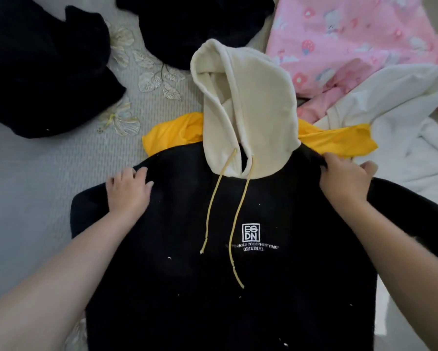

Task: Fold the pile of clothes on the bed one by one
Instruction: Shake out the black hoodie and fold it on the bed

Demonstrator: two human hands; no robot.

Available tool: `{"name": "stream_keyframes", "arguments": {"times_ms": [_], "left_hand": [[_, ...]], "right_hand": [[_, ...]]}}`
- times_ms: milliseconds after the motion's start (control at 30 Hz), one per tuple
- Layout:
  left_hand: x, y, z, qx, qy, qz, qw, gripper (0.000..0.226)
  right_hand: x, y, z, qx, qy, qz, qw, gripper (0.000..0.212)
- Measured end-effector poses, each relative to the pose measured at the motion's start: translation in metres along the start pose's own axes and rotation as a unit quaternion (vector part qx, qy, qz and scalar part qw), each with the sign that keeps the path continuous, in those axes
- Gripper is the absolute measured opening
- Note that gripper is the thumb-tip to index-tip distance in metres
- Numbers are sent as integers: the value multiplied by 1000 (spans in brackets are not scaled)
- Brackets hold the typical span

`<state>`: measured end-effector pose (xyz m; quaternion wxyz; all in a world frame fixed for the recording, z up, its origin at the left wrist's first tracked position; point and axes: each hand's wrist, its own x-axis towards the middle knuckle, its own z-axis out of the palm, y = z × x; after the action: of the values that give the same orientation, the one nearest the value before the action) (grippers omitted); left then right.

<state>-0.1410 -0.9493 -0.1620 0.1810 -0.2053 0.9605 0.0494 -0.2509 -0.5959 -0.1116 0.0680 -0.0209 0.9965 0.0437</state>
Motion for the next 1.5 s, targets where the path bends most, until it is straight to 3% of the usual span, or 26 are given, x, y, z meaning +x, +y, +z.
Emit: {"name": "stream_keyframes", "arguments": {"times_ms": [67, 133, 267, 400, 500, 633, 700, 767, 833, 867, 967, 1100, 1233, 1300, 1400, 1500], "left_hand": [[3, -2, 0, -8, 3, -16, 1000, 50], [6, 0, 4, -3, -32, -20, 999, 58], [2, 2, 11, 4, -60, -15, 998, 58], [-25, -8, 12, -30, -18, -28, 999, 55], [-62, -26, 20, -58, 45, -26, 997, 55], [-112, -51, 33, -92, 100, -58, 989, 60], [-130, -61, 41, -127, 100, -111, 981, 68], [-145, -68, 47, -198, 82, -217, 952, 75], [-159, -74, 55, -283, 40, -328, 901, 69], [-169, -76, 60, -303, 9, -345, 889, 59], [-198, -80, 74, -323, -30, -310, 894, 40], [-212, -79, 75, -381, 42, -347, 856, 33], [-205, -87, 41, -438, 182, -420, 773, 28], [-196, -91, 13, -485, 235, -392, 745, 24], [-180, -76, -31, -540, 250, -237, 768, 22], [-169, -30, -64, -578, 226, -65, 781, 26]], "right_hand": [[13, 17, -8, -10, 24, 27, 999, 11], [20, 28, -5, -87, -13, 44, 995, 15], [12, 10, 8, -155, -65, 50, 985, 47], [-21, -37, 21, -52, -31, -43, 997, 59], [-64, -77, 34, 32, -23, -153, 987, 54], [-121, -123, 59, 94, -88, -232, 964, 51], [-139, -135, 73, 78, -136, -244, 957, 55], [-149, -139, 85, 48, -156, -246, 955, 58], [-153, -139, 88, 36, -156, -244, 957, 60], [-153, -137, 87, 31, -154, -244, 957, 60], [-157, -132, 85, 4, -162, -254, 954, 60], [-166, -128, 81, -24, -179, -261, 948, 61], [-176, -131, 76, -64, -200, -261, 942, 64], [-178, -136, 69, -69, -225, -258, 937, 65], [-173, -137, 52, 6, -270, -263, 926, 60], [-163, -117, 29, 192, -267, -204, 922, 49]]}}
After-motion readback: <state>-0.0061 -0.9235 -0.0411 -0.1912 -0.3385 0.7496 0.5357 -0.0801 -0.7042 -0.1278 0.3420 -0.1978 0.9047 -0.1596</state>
